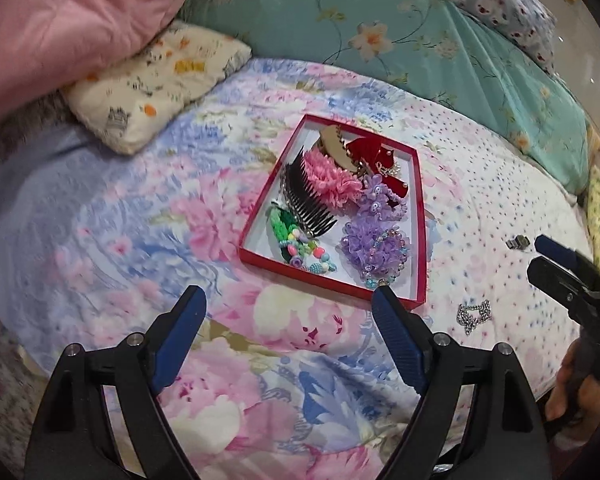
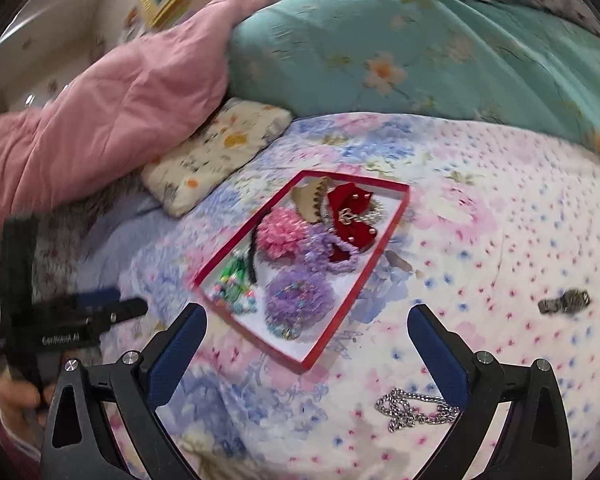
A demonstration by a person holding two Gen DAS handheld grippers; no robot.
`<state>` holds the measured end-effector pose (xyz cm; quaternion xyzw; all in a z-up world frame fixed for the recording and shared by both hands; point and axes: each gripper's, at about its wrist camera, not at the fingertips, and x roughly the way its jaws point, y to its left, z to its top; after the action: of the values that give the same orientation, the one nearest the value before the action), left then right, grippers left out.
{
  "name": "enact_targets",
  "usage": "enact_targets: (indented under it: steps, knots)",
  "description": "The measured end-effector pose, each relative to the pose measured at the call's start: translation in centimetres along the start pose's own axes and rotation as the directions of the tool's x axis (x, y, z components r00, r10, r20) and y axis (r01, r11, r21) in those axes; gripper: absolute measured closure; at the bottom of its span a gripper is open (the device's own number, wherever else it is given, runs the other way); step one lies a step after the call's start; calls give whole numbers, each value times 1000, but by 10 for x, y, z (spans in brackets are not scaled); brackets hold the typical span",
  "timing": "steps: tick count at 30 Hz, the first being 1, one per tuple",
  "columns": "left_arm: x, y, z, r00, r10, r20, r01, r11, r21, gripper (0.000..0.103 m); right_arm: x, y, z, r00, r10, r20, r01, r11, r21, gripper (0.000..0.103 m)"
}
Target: Organize jewelry
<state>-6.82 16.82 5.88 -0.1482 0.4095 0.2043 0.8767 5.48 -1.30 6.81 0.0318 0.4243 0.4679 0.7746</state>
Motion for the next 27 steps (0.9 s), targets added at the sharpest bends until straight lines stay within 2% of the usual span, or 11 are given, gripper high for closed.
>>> enact_targets:
  steps: [3,5,6,15,27]
  knots:
    - [-9,-2,3,999,24,28,-24,1000,17,13,-7,10,2,1000,-8,-20,7,998,-61,0]
    - [-9,-3,3,998,44,40,-45,999,24,2,-8,16,2,999,-31,-35,27,995,-96,0]
    - [-8,-4,2,998,50,41,-51,998,27,0,-6,17,2,998,-34,-48,29,994,-105,0]
    - [14,-9,-7,994,105,-26,-104,993,64,0,33,22,-17,982,-65,-178,47,994,-101,0]
    - [28,-3,-11,989,132,-60,-128,990,56,0,39,26,-20,977,-64,-202,43,994,-105,0]
